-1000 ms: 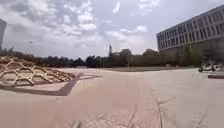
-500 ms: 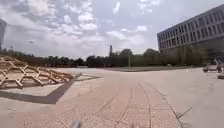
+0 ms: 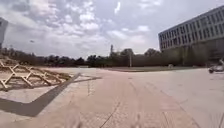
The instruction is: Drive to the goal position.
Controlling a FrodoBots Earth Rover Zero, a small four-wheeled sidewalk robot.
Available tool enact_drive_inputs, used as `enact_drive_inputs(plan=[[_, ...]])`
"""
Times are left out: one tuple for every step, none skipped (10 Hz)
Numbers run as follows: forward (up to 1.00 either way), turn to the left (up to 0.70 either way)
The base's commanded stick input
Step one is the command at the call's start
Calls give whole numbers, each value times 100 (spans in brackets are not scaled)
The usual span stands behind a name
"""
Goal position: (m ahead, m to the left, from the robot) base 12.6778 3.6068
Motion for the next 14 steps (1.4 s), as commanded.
enact_drive_inputs(plan=[[99,4],[99,4],[99,4],[99,4],[99,4],[99,4],[99,4],[99,4],[99,4],[99,4],[99,4],[99,4],[99,4],[99,4]])
